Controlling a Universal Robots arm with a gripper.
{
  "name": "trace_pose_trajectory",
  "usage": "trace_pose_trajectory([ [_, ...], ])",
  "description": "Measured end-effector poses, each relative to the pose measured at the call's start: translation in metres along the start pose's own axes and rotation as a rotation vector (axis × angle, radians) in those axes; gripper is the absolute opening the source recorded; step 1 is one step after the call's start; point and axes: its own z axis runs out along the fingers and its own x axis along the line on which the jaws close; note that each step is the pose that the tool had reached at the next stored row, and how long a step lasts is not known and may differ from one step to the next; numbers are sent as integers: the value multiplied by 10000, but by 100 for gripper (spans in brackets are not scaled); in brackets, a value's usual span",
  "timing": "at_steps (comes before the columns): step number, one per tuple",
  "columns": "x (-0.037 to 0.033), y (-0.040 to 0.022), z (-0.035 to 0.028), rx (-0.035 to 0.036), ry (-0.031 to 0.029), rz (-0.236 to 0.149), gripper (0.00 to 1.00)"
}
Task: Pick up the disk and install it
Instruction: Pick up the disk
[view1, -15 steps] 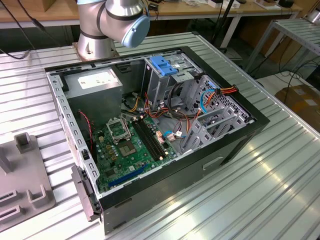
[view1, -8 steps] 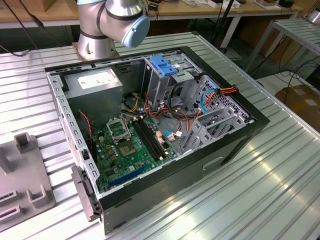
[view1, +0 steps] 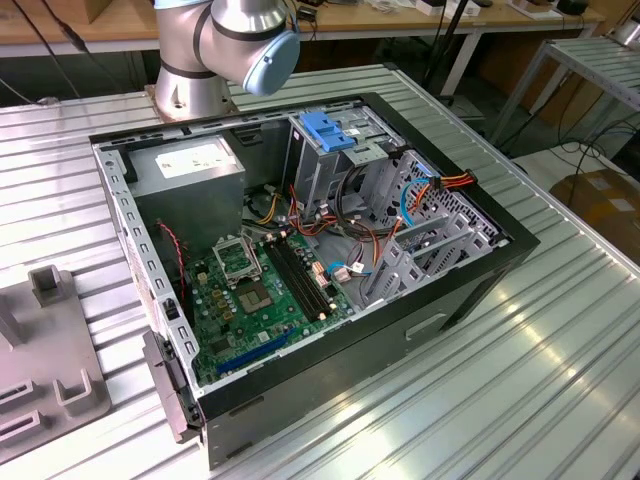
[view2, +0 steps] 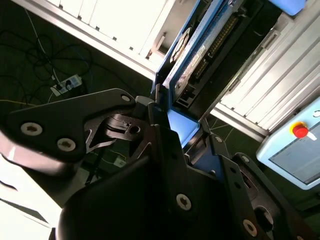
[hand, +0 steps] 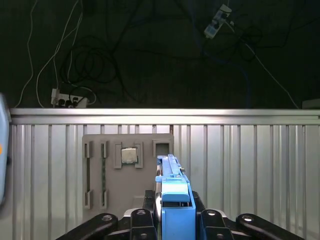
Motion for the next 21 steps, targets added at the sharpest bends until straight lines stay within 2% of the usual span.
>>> trace_pose_trajectory([
  [2, -1, 0, -41, -1, 1, 0, 37],
  [5, -3, 2, -142, -1, 1, 0, 37],
  [7, -4, 3, -180, -1, 0, 0, 37],
  [11, -7, 4, -312, -1, 0, 0, 37],
  [15, -7, 3, -312, -1, 0, -1, 37],
  [21, -7, -92, -313, -1, 0, -1, 37],
])
